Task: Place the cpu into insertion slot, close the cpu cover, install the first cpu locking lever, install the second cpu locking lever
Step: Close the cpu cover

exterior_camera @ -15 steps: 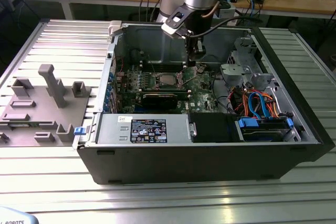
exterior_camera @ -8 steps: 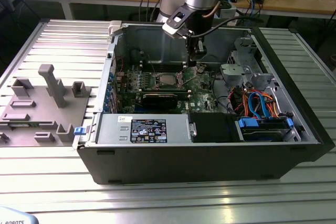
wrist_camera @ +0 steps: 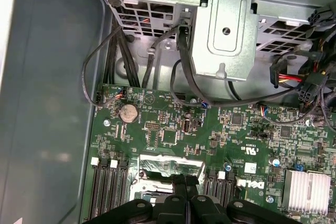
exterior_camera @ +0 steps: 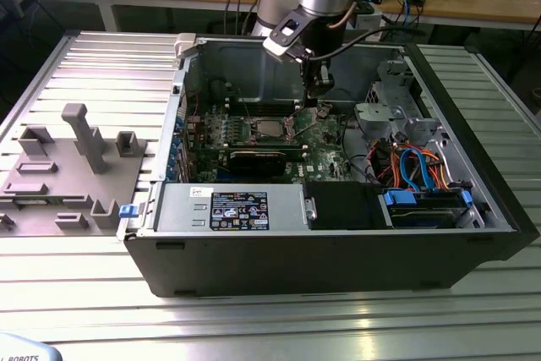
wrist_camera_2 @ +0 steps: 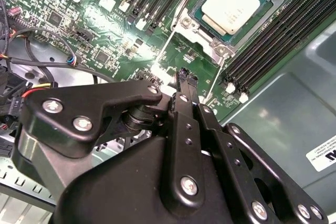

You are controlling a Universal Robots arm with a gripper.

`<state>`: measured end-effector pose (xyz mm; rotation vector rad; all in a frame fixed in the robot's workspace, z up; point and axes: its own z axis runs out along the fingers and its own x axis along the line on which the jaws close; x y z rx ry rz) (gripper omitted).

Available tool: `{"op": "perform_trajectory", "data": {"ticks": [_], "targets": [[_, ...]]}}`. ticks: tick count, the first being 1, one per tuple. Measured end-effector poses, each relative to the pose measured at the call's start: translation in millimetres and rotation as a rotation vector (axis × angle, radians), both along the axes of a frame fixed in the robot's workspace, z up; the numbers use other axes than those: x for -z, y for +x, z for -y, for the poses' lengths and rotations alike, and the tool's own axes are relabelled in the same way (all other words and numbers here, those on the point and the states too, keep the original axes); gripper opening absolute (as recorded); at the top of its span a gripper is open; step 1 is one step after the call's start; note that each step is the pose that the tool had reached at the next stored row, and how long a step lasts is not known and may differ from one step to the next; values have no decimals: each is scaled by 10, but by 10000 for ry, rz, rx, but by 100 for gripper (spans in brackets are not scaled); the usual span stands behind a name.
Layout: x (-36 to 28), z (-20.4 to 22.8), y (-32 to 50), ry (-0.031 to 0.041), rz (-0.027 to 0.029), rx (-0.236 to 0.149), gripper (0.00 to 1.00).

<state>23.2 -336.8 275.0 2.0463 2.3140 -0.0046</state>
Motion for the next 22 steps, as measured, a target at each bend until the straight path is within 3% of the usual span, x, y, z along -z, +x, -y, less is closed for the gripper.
{"op": "perform_trajectory", "data": {"ticks": [3, 4, 5, 7, 9, 10, 11, 12, 18, 20, 22], "targets": [[1, 1, 34, -1, -9, -1, 11], [13, -1, 96, 13, -45, 8, 11], [36, -3, 109, 19, -53, 433, 11], [51, -6, 118, 19, -57, 574, 11], [63, -18, 125, 16, -183, 658, 11], [70, -26, 127, 11, -333, 713, 11], [75, -29, 131, 8, -424, 735, 11], [76, -29, 142, 16, -476, 737, 11], [88, -29, 276, 170, -581, 735, 11], [107, -31, 348, 233, -662, 733, 11], [133, -37, 417, 242, -749, 732, 11]]}}
